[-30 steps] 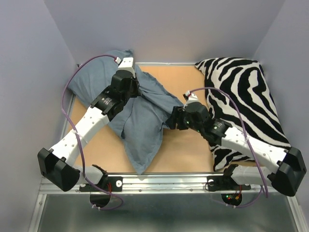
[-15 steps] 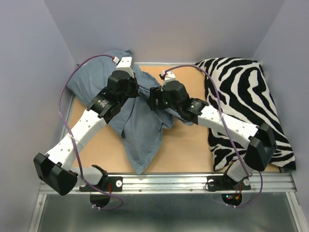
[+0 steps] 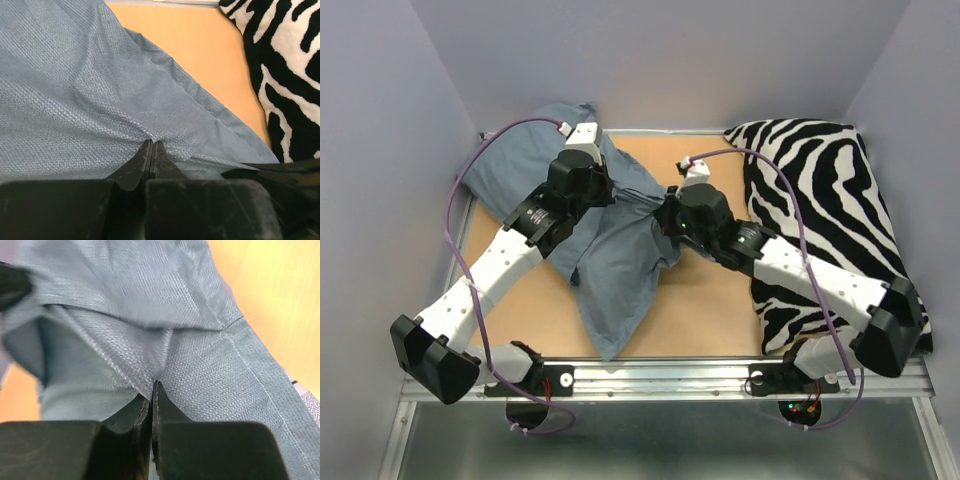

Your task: Remove the pillowcase from the pillow

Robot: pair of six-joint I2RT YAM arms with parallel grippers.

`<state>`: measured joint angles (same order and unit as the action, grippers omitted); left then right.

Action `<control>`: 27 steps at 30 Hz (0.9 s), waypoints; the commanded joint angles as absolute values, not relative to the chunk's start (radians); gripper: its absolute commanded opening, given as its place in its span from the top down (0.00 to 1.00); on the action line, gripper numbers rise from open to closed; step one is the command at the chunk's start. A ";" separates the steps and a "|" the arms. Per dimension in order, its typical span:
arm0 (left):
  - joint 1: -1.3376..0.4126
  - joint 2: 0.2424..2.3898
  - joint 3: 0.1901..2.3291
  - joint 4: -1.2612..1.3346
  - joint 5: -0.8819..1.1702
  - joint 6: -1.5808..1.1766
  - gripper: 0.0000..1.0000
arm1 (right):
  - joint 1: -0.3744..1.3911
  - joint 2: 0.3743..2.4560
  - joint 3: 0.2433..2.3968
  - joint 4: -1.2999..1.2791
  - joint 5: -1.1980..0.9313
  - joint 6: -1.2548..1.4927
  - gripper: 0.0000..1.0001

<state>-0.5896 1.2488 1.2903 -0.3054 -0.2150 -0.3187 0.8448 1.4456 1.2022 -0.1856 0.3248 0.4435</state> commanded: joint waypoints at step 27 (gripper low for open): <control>-0.425 1.313 1.102 -0.063 -0.201 -0.491 1.00 | 0.842 0.991 0.569 -0.293 0.307 0.755 0.80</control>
